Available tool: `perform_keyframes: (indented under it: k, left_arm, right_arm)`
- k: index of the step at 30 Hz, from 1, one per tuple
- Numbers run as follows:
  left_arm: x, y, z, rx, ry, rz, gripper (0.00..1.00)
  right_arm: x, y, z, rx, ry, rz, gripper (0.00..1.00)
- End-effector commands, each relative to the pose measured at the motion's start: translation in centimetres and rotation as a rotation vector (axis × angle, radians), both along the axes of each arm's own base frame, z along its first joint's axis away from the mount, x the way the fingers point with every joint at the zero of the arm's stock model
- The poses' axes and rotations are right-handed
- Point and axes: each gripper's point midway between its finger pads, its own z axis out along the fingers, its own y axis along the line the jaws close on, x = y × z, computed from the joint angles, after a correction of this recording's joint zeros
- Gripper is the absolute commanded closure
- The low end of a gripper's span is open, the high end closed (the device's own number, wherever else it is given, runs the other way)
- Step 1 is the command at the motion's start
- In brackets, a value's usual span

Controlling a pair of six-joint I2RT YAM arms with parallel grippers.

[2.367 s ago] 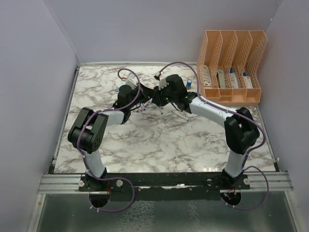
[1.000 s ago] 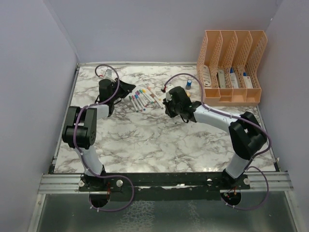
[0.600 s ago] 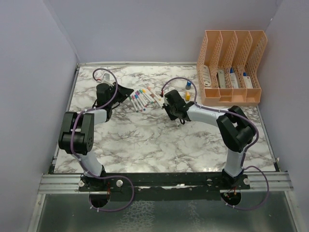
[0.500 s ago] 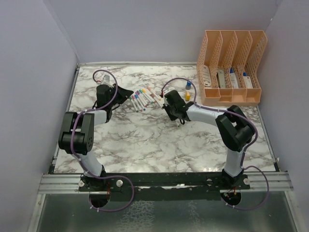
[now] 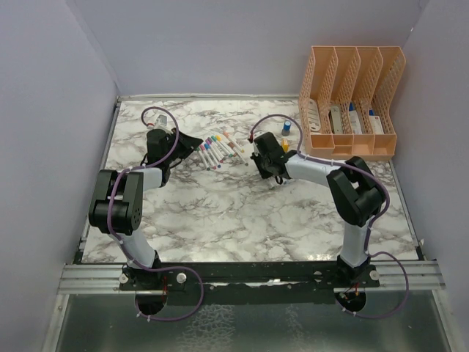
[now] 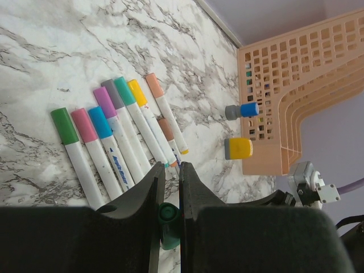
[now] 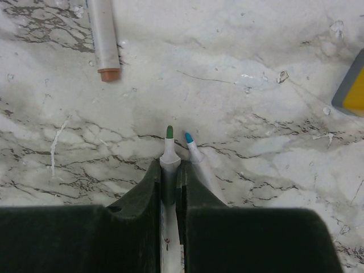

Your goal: Open the pen caps

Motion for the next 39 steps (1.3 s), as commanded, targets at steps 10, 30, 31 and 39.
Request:
perform_keyframes:
  k: [10, 30, 31, 39]
  left_arm:
    - [0.4, 1.0, 1.7, 0.003, -0.055, 0.02, 1.0]
    - [5.0, 4.7, -0.7, 0.085, -0.001, 0.099, 0.95]
    - [5.3, 5.0, -0.9, 0.094, 0.007, 0.105, 0.94]
    - [6.7, 7.1, -3.7, 0.149, 0.072, 0.143, 0.87]
  right_arm:
    - [0.2, -1.8, -1.0, 0.002, 0.056, -0.059, 0.99]
    - [0.0, -0.4, 1.2, 0.087, 0.045, -0.022, 0.7]
    - [0.1, -0.3, 1.5, 0.093, 0.039, -0.02, 0.66]
    - [0.6, -0.1, 4.3, 0.129, -0.027, -0.016, 0.53]
